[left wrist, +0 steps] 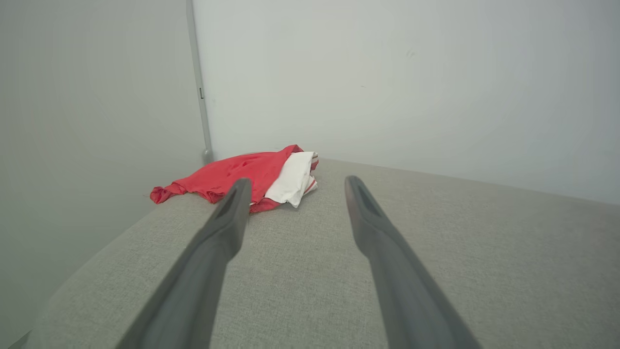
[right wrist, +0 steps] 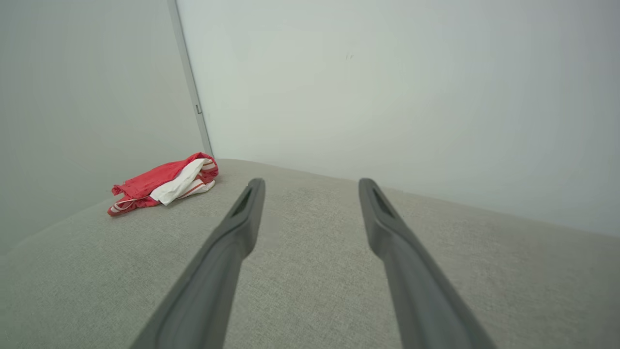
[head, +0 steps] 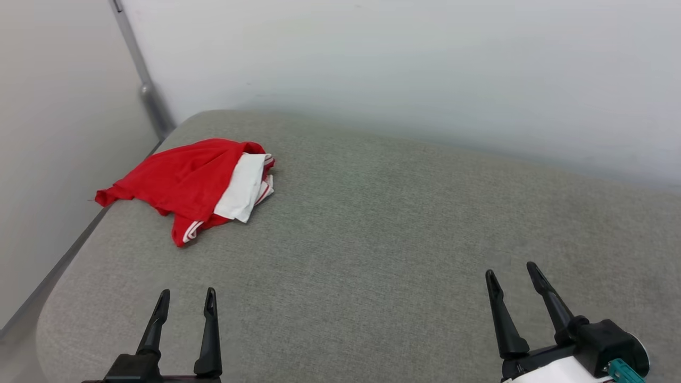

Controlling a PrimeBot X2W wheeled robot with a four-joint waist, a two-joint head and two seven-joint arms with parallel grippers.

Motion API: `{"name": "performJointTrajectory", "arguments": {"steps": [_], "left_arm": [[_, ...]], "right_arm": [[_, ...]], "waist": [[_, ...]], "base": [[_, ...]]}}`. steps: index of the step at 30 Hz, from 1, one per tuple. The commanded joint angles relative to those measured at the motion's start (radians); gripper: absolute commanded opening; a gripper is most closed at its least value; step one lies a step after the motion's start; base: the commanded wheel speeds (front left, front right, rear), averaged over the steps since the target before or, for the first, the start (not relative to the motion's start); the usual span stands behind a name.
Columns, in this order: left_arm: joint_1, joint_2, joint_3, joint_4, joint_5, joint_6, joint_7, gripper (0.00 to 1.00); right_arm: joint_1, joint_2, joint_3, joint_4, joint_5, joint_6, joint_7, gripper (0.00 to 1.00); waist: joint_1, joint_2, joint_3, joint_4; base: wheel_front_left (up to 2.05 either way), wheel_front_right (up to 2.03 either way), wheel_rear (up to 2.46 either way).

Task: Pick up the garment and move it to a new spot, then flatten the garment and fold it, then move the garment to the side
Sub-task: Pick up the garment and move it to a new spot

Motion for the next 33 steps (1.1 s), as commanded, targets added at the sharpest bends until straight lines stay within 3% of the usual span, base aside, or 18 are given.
{"name": "performJointTrajectory", "arguments": {"steps": [1,20,28,33], "left_arm": [[0.012,-0.001,0.001,-0.001,-0.001,-0.004,-0.003,1.0],[0.02,-0.001,0.026,0.006,-0.019,-0.017,-0.003,1.0],[-0.009,-0.001,0.046,0.011,-0.04,-0.024,-0.003,1.0],[-0.051,-0.001,0.05,0.039,-0.012,-0.053,-0.003,1.0]], "right_arm": [[0.017,-0.001,0.003,-0.004,0.0,0.0,-0.002,1.0],[0.024,-0.001,0.014,-0.017,0.005,0.0,-0.002,1.0],[-0.001,-0.001,0.021,-0.026,-0.007,0.0,-0.003,1.0],[-0.025,-0.001,0.023,-0.043,-0.035,0.0,-0.002,1.0]], "waist": [[0.0,0.0,-0.009,0.015],[0.0,0.0,-0.011,0.074],[0.0,0.0,0.026,0.056],[0.0,0.0,0.088,0.02]], "base": [[0.0,0.0,0.0],[0.0,0.0,0.0],[0.0,0.0,0.0],[0.0,0.0,0.0]]}}
